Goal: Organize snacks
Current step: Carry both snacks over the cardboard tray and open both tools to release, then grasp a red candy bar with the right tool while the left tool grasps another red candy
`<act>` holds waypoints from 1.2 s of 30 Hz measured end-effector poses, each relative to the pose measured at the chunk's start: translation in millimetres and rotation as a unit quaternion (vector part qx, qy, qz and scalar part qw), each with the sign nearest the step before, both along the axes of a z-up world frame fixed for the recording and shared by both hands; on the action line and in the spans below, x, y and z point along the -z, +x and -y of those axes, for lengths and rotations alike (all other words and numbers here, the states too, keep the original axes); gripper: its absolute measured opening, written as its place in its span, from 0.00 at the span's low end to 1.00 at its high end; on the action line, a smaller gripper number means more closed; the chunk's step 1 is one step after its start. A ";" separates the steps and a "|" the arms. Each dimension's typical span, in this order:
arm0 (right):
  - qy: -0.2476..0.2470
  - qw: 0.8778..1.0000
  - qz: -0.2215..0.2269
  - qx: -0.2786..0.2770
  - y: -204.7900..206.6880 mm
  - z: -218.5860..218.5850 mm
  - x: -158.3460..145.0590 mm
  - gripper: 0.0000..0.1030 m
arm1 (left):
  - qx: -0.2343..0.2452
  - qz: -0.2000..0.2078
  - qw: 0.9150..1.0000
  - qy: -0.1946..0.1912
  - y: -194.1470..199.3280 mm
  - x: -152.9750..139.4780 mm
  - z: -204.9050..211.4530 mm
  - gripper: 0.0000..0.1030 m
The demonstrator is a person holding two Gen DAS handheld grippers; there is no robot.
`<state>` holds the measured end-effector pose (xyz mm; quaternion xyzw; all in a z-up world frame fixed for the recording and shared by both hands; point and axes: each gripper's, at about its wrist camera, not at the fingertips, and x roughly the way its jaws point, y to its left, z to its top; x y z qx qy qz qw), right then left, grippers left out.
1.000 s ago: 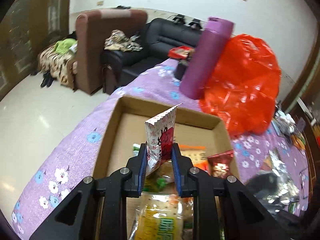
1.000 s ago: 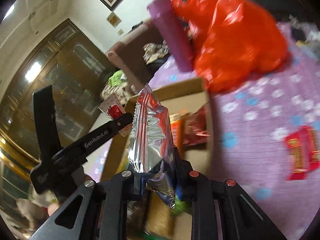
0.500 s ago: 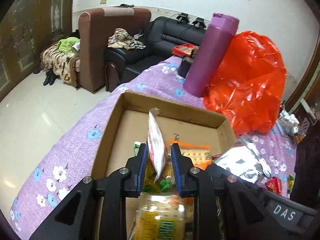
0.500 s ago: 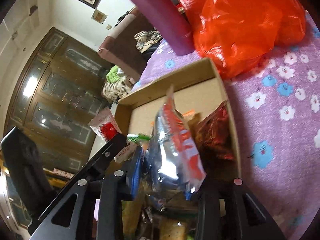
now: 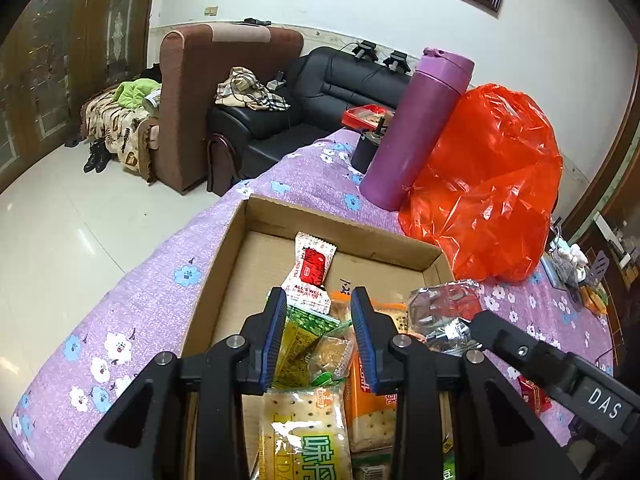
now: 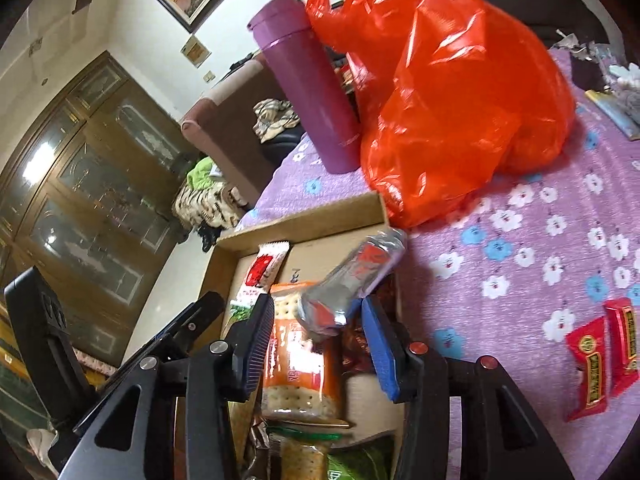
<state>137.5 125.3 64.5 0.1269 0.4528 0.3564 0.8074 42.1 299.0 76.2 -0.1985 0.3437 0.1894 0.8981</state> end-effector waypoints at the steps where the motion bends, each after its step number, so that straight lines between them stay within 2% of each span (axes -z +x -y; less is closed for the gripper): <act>1: -0.010 1.000 0.007 -0.001 -1.9 -3.2 -2.2 0.49 | 0.000 0.002 1.000 0.000 -0.5 -0.3 -0.5 0.31; 5: -0.033 0.999 0.014 -0.003 -1.6 -14.9 1.8 0.43 | 0.006 0.008 1.000 -0.002 -0.9 -1.8 0.9 0.31; 7: -0.047 0.999 -0.003 -0.003 0.2 -18.6 12.2 0.31 | 0.009 0.014 1.000 -0.001 -1.8 -3.7 2.5 0.31; 10: -0.037 0.999 -0.022 -0.003 0.3 -14.2 19.7 0.31 | 0.014 0.022 1.000 0.002 -3.0 -5.8 5.2 0.32; 12: -0.030 0.999 -0.016 -0.011 -4.5 -7.9 14.6 0.31 | 0.017 0.027 0.999 0.004 -3.9 -7.6 7.1 0.39; 13: -0.021 1.000 -0.015 -0.014 -7.0 -4.3 11.5 0.31 | 0.019 0.030 0.999 0.005 -4.3 -8.6 7.9 0.46; 15: -0.004 1.000 -0.009 -0.014 -12.7 6.0 3.1 0.31 | 0.021 0.036 0.999 0.009 -5.3 -10.8 10.7 0.49; 21: 0.018 1.000 0.008 -0.008 -25.7 47.3 -15.8 0.31 | 0.029 0.035 0.999 0.008 -3.0 -9.2 13.7 0.49; 24: 0.005 1.000 0.021 0.005 -28.3 73.5 -16.7 0.31 | 0.029 0.035 0.999 0.012 -2.9 -8.9 14.7 0.49; 30: 0.004 0.997 0.034 0.062 -15.6 134.8 -3.0 0.31 | 0.031 0.030 0.999 0.024 -0.9 -7.5 20.0 0.49; 33: -0.012 0.994 0.041 0.096 -2.7 159.1 6.9 0.31 | 0.028 0.040 0.999 0.023 -3.6 -9.8 19.9 0.49; 36: -0.015 0.993 0.027 0.117 10.0 177.4 14.4 0.31 | 0.026 0.055 0.998 0.025 -9.1 -16.0 23.0 0.49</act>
